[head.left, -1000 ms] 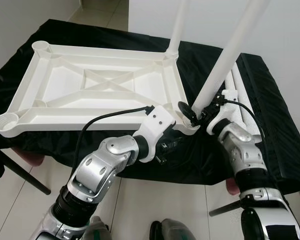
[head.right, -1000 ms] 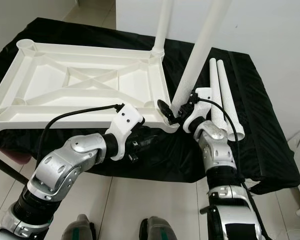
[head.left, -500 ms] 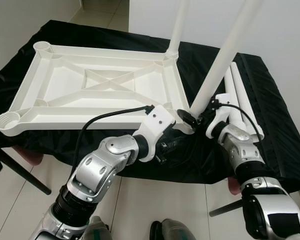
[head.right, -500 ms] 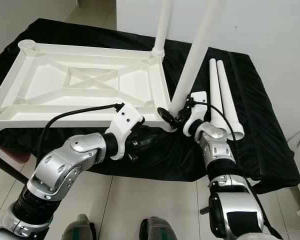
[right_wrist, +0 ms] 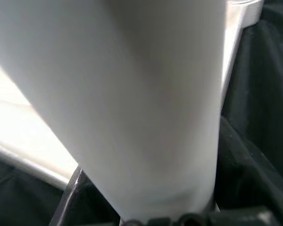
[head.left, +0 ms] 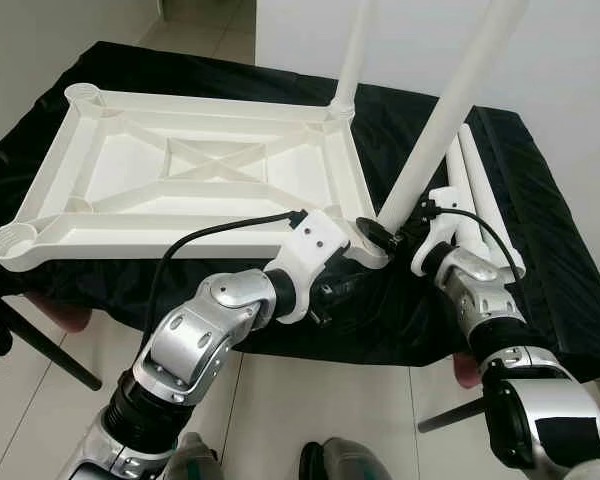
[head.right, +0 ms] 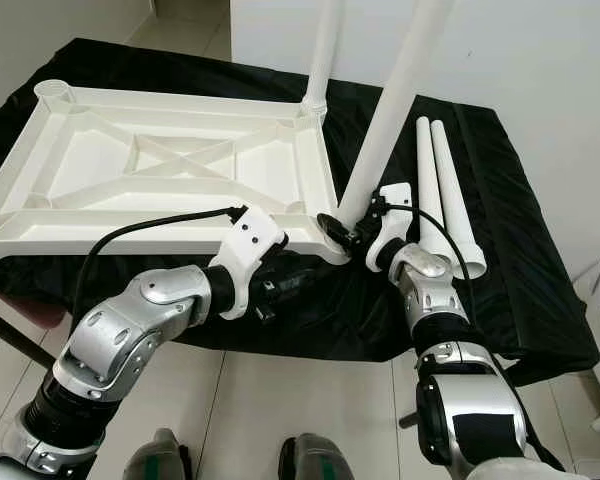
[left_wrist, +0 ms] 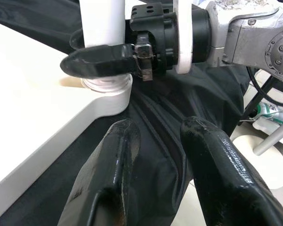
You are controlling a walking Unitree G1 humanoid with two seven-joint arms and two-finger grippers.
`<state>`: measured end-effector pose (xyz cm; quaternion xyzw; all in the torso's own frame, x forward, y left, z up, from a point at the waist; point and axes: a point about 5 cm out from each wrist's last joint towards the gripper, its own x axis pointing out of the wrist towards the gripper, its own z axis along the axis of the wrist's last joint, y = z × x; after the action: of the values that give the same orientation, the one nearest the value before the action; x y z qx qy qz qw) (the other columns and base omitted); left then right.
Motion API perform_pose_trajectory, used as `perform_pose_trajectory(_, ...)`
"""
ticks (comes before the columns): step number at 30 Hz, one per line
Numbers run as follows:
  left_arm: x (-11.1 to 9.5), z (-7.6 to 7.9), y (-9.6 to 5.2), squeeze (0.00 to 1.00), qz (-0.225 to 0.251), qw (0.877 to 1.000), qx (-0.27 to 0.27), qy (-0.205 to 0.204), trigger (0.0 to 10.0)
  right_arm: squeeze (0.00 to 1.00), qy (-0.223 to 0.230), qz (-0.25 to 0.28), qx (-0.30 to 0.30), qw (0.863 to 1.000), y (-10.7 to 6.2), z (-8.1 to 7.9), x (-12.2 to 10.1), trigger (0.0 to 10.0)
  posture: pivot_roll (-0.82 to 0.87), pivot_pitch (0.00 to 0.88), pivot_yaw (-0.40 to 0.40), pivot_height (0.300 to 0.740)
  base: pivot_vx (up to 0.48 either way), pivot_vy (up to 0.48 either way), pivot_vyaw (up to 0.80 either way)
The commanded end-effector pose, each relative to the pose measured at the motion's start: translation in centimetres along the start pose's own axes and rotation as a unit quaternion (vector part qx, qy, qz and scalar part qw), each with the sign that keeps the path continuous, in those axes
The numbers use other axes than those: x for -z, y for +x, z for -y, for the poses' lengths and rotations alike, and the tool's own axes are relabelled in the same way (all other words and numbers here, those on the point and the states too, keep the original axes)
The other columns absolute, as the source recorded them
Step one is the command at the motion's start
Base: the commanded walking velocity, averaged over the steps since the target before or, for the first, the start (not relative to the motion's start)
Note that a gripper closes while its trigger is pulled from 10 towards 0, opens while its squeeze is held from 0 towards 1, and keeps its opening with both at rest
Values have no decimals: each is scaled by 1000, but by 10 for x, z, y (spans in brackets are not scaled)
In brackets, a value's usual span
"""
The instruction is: Building children table
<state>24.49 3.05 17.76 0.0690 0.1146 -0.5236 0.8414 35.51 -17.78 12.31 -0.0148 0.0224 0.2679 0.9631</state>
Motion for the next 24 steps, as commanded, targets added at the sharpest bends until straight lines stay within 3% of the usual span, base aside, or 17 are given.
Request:
perform_pose_trajectory(1,-1,0,-1,0,0,1000,-19,0,10000,0,6,-7,51,999,-3,6,3,0,-5,25,-87,740,0,0,0)
perform_pose_trajectory(3,-1,0,-1,0,0,1000,-19,0,10000,0,12,-5,64,998,-3,4,4,0,-4,26,-87,740,0,0,0)
perform_pose_trajectory(4,0,0,-1,0,1,1000,-20,-2,10000,0,40,-6,102,994,-3,-3,9,0,-5,28,-87,740,0,0,0)
perform_pose_trajectory(10,0,0,-1,0,0,1000,-20,-3,10000,0,60,5,149,987,-3,-14,11,0,-9,31,-84,740,0,0,0)
perform_pose_trajectory(12,0,1,-1,0,0,1000,-19,-2,10000,0,68,16,220,973,-4,-19,9,0,-11,31,-84,740,0,0,0)
perform_pose_trajectory(13,0,1,-1,0,0,1000,-19,-2,10000,0,68,16,220,973,-4,-19,9,0,-11,31,-84,740,0,0,0)
perform_pose_trajectory(15,0,1,0,0,0,1000,-18,-2,10000,0,68,24,298,952,-7,-22,8,0,-12,32,-83,740,0,0,0)
perform_pose_trajectory(17,0,1,0,0,0,1000,-17,-3,10000,0,86,29,338,937,-5,-33,10,0,-9,33,-85,740,0,0,0)
perform_pose_trajectory(22,0,2,1,0,1,1000,-17,-4,10000,0,85,35,330,940,-3,-42,5,0,-8,35,-86,740,0,0,0)
perform_pose_trajectory(24,0,2,1,0,1,1000,-17,-5,10000,0,83,30,328,940,-5,-39,5,0,-7,34,-87,740,0,0,0)
